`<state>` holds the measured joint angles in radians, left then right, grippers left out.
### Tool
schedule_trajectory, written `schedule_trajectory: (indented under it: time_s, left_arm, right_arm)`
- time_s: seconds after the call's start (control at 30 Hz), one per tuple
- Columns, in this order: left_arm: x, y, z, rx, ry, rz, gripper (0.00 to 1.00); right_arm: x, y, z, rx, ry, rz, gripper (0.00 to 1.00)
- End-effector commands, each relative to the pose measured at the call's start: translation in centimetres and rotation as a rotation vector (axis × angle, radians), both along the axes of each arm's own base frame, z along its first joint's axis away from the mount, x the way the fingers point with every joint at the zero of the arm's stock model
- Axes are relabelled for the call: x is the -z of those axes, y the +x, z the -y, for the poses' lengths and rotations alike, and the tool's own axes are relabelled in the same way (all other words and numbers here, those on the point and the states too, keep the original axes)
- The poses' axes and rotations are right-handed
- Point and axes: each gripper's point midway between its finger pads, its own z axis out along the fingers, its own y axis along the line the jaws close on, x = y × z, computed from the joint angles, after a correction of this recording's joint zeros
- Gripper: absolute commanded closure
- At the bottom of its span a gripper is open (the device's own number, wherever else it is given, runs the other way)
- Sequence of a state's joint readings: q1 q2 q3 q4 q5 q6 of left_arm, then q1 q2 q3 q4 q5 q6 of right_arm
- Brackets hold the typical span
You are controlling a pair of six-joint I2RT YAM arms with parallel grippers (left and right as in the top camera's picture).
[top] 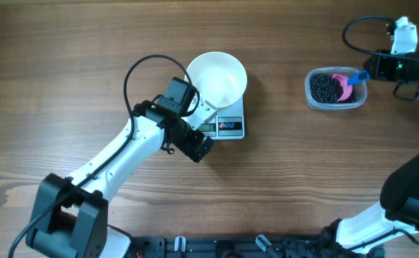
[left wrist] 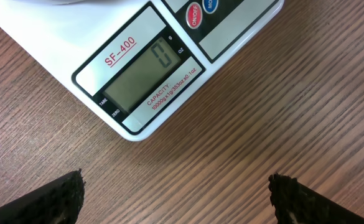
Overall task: Scoop item into bowl and weigh 150g on scale
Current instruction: 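Close the right gripper and scoop black beans with the pink scoop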
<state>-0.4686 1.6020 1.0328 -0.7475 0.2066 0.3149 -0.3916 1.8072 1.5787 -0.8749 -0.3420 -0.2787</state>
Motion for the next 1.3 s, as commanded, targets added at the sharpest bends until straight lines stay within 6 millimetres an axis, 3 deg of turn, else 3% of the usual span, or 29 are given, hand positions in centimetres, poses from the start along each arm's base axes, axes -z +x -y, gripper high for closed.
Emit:
schedule_trajectory:
  time_s: [0.0, 0.2, 0.23, 0.4, 0.53, 0.63, 0.8, 0.83, 0.87, 0.93, 1.03, 1.1, 1.27]
  left_arm:
    - [-0.2, -0.2, 0.1, -0.004, -0.011, -0.001, 0.00]
    - [-0.2, -0.2, 0.1, -0.003, -0.011, -0.001, 0.00]
    - [-0.2, -0.2, 0.1, -0.003, -0.011, 0.000, 0.00]
    - [-0.2, -0.2, 0.1, -0.004, -0.011, -0.001, 0.00]
    - [-0.2, -0.2, 0.1, -0.004, -0.011, -0.001, 0.00]
    - [-0.2, -0.2, 0.1, -0.004, -0.011, -0.001, 0.00]
    - [-0.2, -0.2, 0.1, -0.004, -0.011, -0.001, 0.00]
    - [-0.2, -0.2, 0.1, -0.004, -0.011, -0.001, 0.00]
    - [-0.2, -0.2, 0.1, -0.004, -0.011, -0.001, 0.00]
    - [-0.2, -0.2, 0.1, -0.004, -0.011, -0.001, 0.00]
    - [-0.2, -0.2, 0.1, -0.004, -0.011, -0.001, 0.00]
    - [-0.2, -0.2, 0.1, -0.004, -0.011, -0.001, 0.00]
    - [-0.2, -0.2, 0.1, -0.004, -0.011, -0.001, 0.00]
  right_arm:
    - [0.4, 0.1, -0.4, -0.020, 0.019, -0.001, 0.52]
    - [0.9, -1.0, -0.9, -0.020, 0.041, -0.053, 0.50]
    - [1.0, -1.3, -1.1, -0.019, 0.048, -0.067, 0.59]
    - [1.2, -1.4, -2.7, -0.052, 0.057, -0.090, 0.81]
    - [1.2, -0.9, -4.5, -0.090, 0.052, -0.084, 0.92]
    - [1.3, -0.2, -3.9, -0.022, -0.006, -0.086, 0.93]
    - [1.3, -0.2, -3.7, -0.026, -0.026, -0.087, 0.88]
    - [1.5, -0.5, -3.8, -0.057, -0.036, -0.095, 0.78]
    - [1.5, -0.5, -3.9, -0.088, -0.051, -0.092, 0.75]
    - [1.0, 0.0, -3.7, -0.108, -0.074, -0.068, 0.51]
    - [-1.4, 1.1, -3.5, -0.125, -0.120, -0.018, 0.38]
    - [-1.5, 1.0, -3.6, -0.137, -0.132, -0.021, 0.36]
    - [2.3, 0.3, -3.9, -0.229, -0.131, -0.126, 0.37]
